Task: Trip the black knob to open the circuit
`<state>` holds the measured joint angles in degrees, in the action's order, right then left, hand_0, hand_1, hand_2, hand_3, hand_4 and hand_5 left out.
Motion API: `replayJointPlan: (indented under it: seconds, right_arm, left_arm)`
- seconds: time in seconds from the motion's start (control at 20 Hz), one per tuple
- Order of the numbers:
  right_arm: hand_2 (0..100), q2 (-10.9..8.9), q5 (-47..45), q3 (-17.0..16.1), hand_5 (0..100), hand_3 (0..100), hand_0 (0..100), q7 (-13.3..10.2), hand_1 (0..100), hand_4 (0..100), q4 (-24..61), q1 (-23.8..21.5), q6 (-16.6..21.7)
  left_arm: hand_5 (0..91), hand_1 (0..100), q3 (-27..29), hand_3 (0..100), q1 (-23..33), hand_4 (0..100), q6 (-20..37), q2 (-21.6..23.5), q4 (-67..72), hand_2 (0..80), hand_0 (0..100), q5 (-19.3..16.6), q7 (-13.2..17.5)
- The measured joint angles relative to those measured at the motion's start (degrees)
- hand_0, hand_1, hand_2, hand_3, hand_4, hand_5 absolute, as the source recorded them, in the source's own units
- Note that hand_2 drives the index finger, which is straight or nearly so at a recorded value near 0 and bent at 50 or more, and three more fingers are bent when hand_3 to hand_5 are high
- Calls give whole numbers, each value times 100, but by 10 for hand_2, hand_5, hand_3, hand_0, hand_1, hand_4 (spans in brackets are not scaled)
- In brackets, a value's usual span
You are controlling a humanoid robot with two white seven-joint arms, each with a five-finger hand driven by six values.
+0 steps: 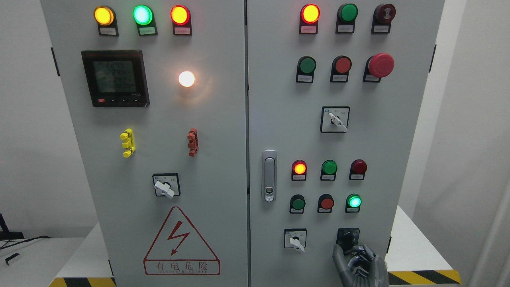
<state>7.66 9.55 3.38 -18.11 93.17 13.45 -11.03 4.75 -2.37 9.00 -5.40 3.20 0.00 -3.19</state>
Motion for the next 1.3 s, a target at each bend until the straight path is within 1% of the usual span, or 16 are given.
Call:
replayJointPlan:
  seconds: [0.85, 1.3]
  right_arm:
    - [539, 0, 64, -25, 983, 898, 298, 19, 648, 864, 0, 1, 21]
    - [533, 0, 92, -34, 980, 884, 293, -13, 654, 854, 1, 1, 37]
  left_arm:
    - [0, 389, 0, 0, 0, 0, 0, -1, 1, 0, 120, 0, 0]
    - [0, 389, 0, 0, 0, 0, 0, -2, 1, 0, 120, 0, 0]
